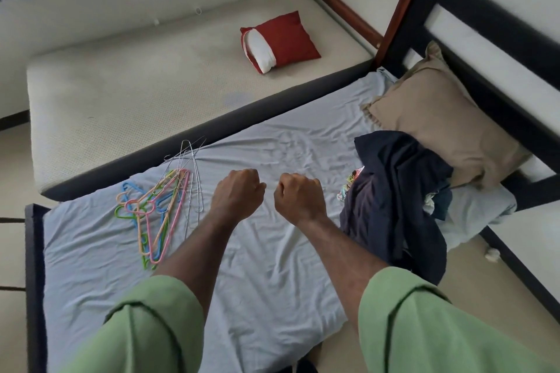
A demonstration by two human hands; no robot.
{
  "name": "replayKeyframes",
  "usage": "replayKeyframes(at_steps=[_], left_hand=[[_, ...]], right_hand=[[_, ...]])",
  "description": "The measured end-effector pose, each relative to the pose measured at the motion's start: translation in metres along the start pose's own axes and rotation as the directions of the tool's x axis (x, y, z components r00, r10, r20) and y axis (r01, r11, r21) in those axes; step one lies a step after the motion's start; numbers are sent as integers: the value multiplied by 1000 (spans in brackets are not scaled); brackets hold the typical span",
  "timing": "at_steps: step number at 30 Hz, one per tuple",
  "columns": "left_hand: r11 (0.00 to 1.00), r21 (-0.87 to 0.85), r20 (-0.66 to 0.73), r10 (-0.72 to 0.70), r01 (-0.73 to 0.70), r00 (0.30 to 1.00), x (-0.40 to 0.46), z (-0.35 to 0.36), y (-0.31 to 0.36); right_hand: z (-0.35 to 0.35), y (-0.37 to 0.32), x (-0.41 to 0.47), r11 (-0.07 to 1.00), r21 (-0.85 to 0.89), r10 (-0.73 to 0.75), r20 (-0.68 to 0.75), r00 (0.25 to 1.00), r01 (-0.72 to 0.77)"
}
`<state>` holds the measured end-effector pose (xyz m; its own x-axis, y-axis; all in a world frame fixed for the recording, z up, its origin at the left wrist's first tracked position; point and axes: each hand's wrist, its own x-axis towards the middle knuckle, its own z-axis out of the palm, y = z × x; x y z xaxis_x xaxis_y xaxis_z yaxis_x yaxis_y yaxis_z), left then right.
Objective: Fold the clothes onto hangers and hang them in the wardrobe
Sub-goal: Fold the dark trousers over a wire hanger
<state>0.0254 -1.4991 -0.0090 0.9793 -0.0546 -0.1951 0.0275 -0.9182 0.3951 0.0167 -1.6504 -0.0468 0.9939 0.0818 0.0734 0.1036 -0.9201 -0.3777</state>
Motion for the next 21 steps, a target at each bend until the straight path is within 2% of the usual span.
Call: replayKeyframes(at_steps=[4, 13, 21], left_hand=[[998, -10, 28, -57, 57, 998, 13, 0, -9], [997, -29, 28, -72, 73, 997, 40, 2, -35], [1000, -19, 77, -8, 10, 997, 59, 19, 5]], right_hand=[[8, 2, 11, 999, -49, 9, 31, 999, -7], [29, -12, 24, 998, -55, 21, 78, 997, -16], [18, 28, 22, 994, -69, 87, 84, 993, -81]])
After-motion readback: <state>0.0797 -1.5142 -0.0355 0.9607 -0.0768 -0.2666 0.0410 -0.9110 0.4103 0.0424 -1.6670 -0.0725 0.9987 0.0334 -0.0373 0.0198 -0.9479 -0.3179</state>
